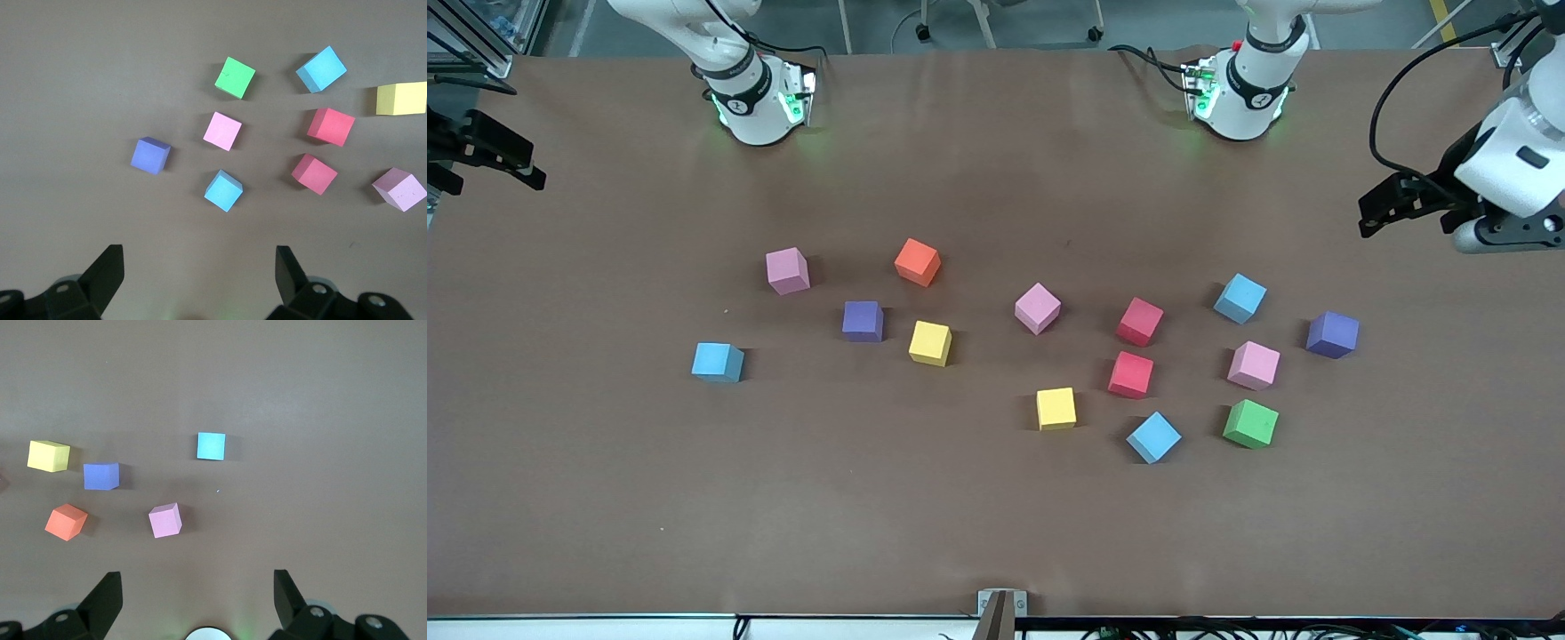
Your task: Arrange 11 blocks into digit 3
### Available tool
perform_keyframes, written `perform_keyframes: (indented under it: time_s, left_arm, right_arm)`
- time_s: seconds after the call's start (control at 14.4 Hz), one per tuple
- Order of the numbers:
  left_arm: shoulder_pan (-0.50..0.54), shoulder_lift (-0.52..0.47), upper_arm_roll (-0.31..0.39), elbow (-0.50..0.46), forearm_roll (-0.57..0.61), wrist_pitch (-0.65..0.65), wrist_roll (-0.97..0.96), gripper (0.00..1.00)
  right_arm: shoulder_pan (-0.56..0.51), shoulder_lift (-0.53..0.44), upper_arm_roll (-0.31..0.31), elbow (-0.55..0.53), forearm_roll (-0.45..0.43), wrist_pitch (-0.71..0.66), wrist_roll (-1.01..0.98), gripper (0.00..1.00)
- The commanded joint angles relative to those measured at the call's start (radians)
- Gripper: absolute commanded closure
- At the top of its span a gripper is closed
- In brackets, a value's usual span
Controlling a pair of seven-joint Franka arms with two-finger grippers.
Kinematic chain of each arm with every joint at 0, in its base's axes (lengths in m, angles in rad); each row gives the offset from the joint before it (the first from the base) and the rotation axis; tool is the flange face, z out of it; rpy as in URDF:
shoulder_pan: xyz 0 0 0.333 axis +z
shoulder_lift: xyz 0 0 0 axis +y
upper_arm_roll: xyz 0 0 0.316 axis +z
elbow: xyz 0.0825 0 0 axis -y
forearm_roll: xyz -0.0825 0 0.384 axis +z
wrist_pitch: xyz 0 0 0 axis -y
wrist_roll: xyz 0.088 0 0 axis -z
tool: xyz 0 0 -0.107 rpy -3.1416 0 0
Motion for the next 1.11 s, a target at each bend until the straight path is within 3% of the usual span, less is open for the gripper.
perform_keyframes:
  time_s: [0.0,0.76,0.97,1.04]
  left_arm:
    - [0.002,0.009,-0.004,0.022,-0.007,-0.002,-0.006,0.0]
    - [-0.005,0.023,-0.006,0.018,-0.01,0.017,-0.004,0.0]
    - [-0.024,0.047,-0.061,0.022,-0.016,0.027,-0.012,0.0]
    - [-0.049,0.111,-0.09,0.029,-0.01,0.046,-0.023,0.0]
  right_arm:
    - [-0.001,0.004,-0.003,0.012,0.007,0.0,0.005,0.0]
    - [-0.001,0.006,-0.004,0.012,0.008,0.001,0.006,0.0]
    - [-0.001,0.006,-0.004,0.01,0.008,0.001,0.005,0.0]
    - [-0.001,0.006,-0.004,0.01,0.01,0.006,0.003,0.0]
